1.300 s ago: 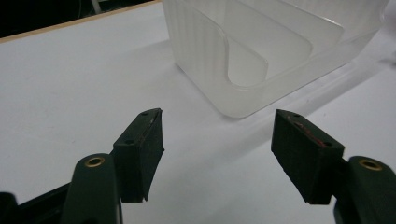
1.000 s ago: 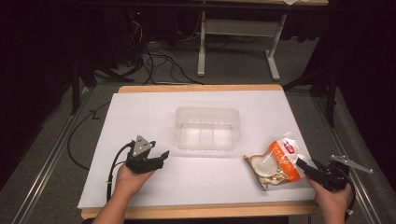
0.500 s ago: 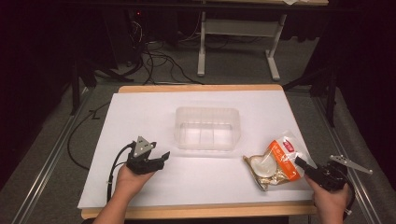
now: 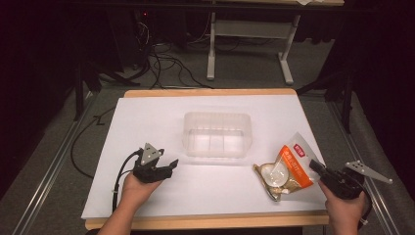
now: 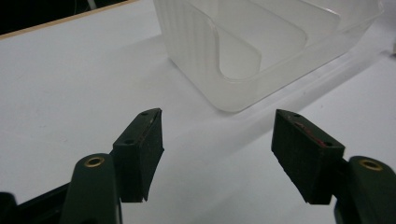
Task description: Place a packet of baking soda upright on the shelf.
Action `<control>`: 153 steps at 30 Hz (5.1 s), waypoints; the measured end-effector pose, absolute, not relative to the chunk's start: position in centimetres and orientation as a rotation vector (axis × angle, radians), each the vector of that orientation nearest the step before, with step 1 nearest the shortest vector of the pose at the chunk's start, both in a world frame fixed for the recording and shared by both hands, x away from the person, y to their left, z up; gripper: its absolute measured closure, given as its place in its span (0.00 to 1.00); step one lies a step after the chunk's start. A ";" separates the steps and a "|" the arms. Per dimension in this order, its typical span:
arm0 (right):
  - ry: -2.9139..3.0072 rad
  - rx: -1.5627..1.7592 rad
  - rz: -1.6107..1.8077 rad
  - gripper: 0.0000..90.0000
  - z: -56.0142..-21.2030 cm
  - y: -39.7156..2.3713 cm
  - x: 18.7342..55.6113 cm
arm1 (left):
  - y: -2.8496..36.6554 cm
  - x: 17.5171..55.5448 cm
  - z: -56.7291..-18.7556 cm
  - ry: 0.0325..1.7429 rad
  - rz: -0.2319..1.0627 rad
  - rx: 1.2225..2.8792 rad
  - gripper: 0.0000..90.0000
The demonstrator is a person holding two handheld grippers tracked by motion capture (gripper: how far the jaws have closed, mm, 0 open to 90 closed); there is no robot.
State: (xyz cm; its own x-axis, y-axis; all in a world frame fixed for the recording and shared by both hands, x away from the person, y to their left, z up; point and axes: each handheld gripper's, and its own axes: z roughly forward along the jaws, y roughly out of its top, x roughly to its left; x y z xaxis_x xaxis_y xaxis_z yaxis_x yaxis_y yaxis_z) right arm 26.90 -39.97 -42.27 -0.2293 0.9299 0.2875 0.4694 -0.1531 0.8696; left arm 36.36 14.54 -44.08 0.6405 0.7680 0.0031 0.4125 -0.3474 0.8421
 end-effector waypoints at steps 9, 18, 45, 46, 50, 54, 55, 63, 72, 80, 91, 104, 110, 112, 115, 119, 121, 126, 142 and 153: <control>1.665 1.491 1.390 1.00 -40.5 -38.1 26.8 | 14.6 36.4 -44.1 0.926 0.512 1.977 0.38; 1.636 1.365 1.372 1.00 -38.2 -36.0 27.0 | 14.7 36.4 -44.0 0.923 0.518 1.978 0.38; 1.613 1.259 1.287 0.94 -38.7 -33.7 29.3 | 14.4 36.3 -44.2 0.906 0.518 2.001 0.38; 1.613 1.259 1.287 0.94 -38.7 -33.7 29.3 | 14.4 36.3 -44.2 0.906 0.518 2.001 0.38; 1.627 1.264 1.258 0.93 -39.4 -33.4 29.2 | 14.4 36.3 -44.1 0.903 0.514 1.998 0.38; 1.638 1.280 1.209 0.90 -40.4 -33.1 29.1 | 14.4 36.3 -44.1 0.899 0.511 1.998 0.38; 1.638 1.287 1.209 0.90 -40.5 -33.1 29.1 | 14.4 36.3 -44.1 0.899 0.511 1.998 0.38; 1.626 1.317 1.216 0.88 -41.3 -33.3 29.2 | 14.4 36.3 -44.1 0.889 0.508 2.009 0.38; 1.582 1.354 1.191 1.00 -41.0 -33.1 29.2 | 14.3 36.2 -44.2 0.890 0.508 2.013 0.38; 1.570 1.383 1.183 1.00 -40.4 -34.0 29.5 | 14.0 36.2 -44.3 0.883 0.508 2.022 0.38; 1.563 1.328 1.177 1.00 -39.2 -34.1 29.3 | 13.9 36.3 -44.3 0.877 0.508 2.027 0.38; 1.529 1.256 1.262 1.00 -37.1 -33.7 28.6 | 13.8 36.5 -44.5 0.875 0.504 2.030 0.38; 1.528 1.216 1.298 1.00 -35.5 -32.9 29.0 | 14.0 36.4 -44.3 0.875 0.508 2.018 0.38; 1.532 1.205 1.309 1.00 -34.7 -32.5 29.3 | 14.1 36.4 -44.3 0.876 0.506 2.016 0.38; 1.538 1.182 1.323 1.00 -33.3 -31.9 29.8 | 14.3 36.5 -44.2 0.882 0.508 2.011 0.38; 1.541 1.142 1.350 1.00 -31.5 -30.7 30.7 | 14.4 36.5 -44.2 0.883 0.506 2.005 0.38; 1.549 1.122 1.357 1.00 -30.7 -30.0 31.2 | 14.4 36.4 -44.2 0.881 0.508 2.009 0.38; 1.570 1.099 1.384 1.00 -29.4 -27.9 32.4 | 14.4 36.4 -44.1 0.881 0.507 2.010 0.38; 1.656 1.057 1.443 1.00 -29.8 -21.5 35.3 | 14.9 36.5 -43.9 0.883 0.510 1.987 0.38; 1.694 1.051 1.475 1.00 -30.4 -18.0 37.0 | 15.0 36.5 -43.8 0.882 0.497 1.979 0.38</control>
State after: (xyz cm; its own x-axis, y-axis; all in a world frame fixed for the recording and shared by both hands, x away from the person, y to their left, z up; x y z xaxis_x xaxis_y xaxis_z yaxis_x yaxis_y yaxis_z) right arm 36.96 -18.02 -30.43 -0.4677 0.8833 0.0312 0.1523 0.0457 0.9873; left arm 36.47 15.05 -43.82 0.6664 0.7455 0.0049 0.3901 -0.3542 0.8499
